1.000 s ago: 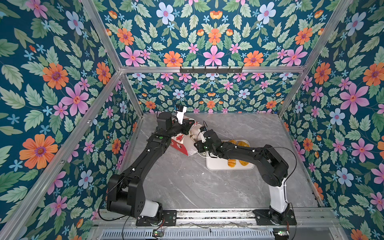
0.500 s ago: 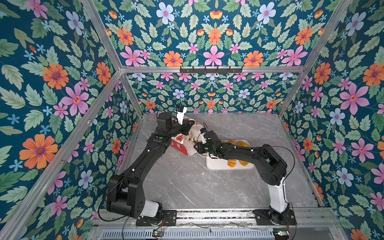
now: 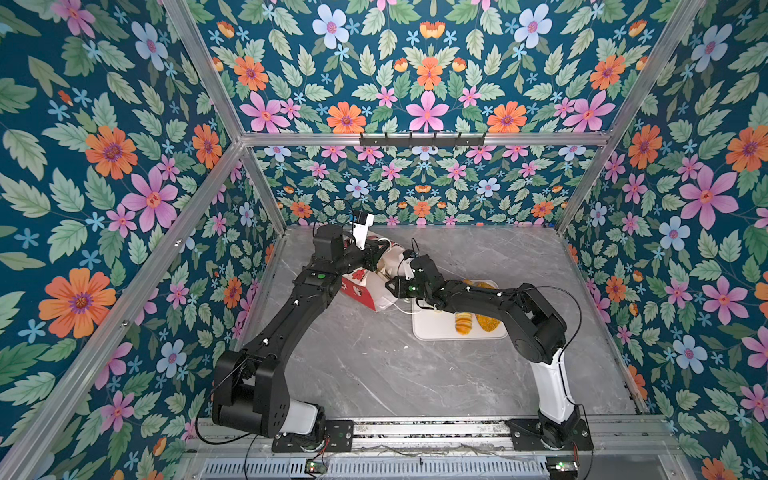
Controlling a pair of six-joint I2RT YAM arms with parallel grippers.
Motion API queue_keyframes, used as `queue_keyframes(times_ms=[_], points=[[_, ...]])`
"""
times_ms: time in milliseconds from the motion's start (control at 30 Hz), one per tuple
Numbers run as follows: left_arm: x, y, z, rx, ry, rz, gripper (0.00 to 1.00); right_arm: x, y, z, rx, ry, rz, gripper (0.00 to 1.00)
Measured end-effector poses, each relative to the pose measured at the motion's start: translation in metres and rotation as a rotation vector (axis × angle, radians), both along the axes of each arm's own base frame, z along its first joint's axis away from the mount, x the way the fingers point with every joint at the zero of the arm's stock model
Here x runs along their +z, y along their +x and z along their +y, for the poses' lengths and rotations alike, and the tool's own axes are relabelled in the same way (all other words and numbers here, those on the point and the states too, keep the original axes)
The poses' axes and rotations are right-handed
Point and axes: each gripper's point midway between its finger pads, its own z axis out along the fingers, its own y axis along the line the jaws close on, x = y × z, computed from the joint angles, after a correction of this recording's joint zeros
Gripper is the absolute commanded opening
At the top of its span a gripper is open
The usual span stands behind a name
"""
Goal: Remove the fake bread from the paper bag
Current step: 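Close the tongs on the larger yellow ring bread, then pull the yellow ring bread out of the bag toward the tray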
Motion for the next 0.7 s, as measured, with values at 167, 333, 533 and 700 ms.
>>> queue_keyframes(times_ms=[167,333,533,700], points=[[0.001,-0.001,-0.001,-0.007,-0.002,0.002,0.0,-0.002,0.004,0.004,0.002,0.023,0.023,0.37],[0.001,-0.002,-0.001,-0.012,-0.004,0.004,0.0,-0.007,0.009,0.01,0.007,0.025,0.028,0.37],[0.001,-0.002,-0.001,-0.011,-0.005,0.007,0.0,-0.008,0.019,0.018,0.007,0.03,0.025,0.34],[0.001,-0.002,-0.001,-0.01,-0.005,0.006,0.0,-0.01,0.022,0.021,0.012,0.031,0.03,0.21]])
